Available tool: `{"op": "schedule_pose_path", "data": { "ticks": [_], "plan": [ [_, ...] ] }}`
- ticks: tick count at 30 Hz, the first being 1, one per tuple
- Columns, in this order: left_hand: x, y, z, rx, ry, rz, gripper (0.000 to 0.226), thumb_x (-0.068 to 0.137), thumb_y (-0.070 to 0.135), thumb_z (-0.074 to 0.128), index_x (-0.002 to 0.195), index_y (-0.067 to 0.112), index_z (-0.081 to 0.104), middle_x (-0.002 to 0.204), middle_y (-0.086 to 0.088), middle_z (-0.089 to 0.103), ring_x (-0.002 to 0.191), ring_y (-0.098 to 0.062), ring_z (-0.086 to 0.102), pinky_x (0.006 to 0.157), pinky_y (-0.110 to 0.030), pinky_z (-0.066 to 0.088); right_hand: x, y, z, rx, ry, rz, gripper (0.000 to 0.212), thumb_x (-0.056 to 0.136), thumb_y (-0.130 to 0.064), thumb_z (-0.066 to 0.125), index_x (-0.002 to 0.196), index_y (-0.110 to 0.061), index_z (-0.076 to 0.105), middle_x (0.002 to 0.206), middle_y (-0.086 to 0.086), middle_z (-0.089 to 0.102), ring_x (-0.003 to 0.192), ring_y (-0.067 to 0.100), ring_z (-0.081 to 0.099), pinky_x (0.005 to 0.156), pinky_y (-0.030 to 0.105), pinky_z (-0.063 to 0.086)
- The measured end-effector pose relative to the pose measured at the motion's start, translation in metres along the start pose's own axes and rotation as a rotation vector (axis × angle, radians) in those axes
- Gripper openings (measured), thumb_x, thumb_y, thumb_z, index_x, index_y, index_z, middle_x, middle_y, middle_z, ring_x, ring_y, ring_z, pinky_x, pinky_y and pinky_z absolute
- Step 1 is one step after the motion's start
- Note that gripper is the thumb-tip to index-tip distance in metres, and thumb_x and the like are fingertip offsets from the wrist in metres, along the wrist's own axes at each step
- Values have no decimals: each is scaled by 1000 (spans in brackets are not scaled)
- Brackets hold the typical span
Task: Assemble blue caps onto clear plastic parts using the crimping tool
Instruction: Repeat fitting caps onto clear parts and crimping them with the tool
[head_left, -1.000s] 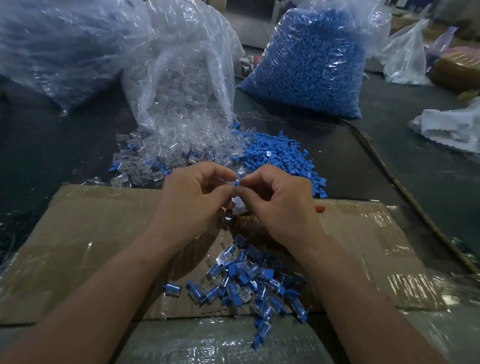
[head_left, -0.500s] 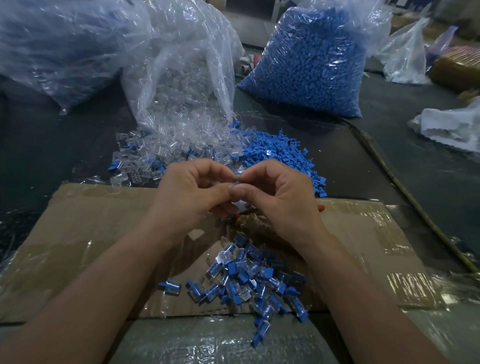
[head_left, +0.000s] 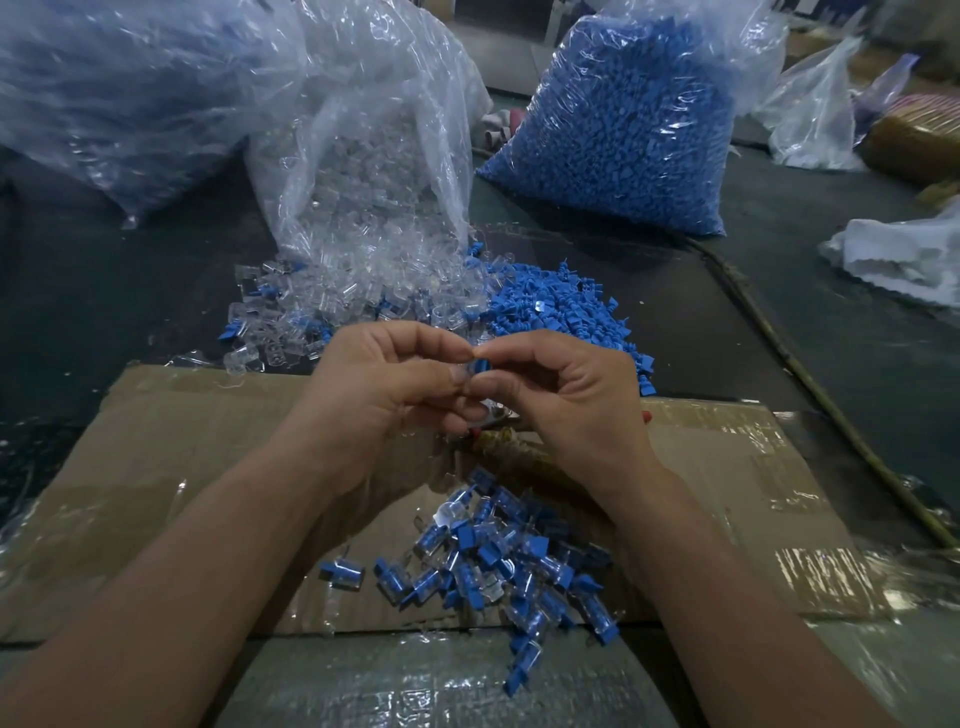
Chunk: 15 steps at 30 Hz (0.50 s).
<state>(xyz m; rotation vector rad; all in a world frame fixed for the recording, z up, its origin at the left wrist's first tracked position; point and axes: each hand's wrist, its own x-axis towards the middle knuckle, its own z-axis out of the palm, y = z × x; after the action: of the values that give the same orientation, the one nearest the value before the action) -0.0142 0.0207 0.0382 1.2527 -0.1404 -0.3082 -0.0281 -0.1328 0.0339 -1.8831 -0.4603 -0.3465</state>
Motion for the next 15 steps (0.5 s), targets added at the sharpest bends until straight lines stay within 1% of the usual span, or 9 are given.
{"op": "schedule_pose_path", "data": {
  "ticks": [3,8,12,15],
  "plan": [
    [1,0,0,-4,-1,-11,19,55,3,62,74,1,60,56,-11,65,46,-18,64,41,-18,49,0,1,-1,-27,5,-19,32,72,-3,71,101,-13,63,83,-8,66,78,4,65,73,16,52],
    [2,0,-1,15,-9,-20,20,56,3,63,75,1,61,58,-11,66,48,-18,65,41,-18,49,0,3,-2,-56,-1,-45,32,73,-3,70,102,-13,62,84,-14,63,79,0,63,73,13,50],
    [3,-1,-2,34,-12,-23,21,56,4,64,76,1,60,58,-11,67,48,-19,65,41,-19,50,-1,3,-2,-68,-5,-60,32,73,-4,70,102,-13,62,85,-10,64,81,1,64,74,13,51],
    [2,-1,0,59,2,-20,20,55,6,64,74,2,59,55,-11,66,45,-18,64,40,-19,50,-1,3,-1,-72,-14,-63,31,72,-3,71,101,-11,64,85,-7,65,80,2,64,74,15,52]
  ]
}}
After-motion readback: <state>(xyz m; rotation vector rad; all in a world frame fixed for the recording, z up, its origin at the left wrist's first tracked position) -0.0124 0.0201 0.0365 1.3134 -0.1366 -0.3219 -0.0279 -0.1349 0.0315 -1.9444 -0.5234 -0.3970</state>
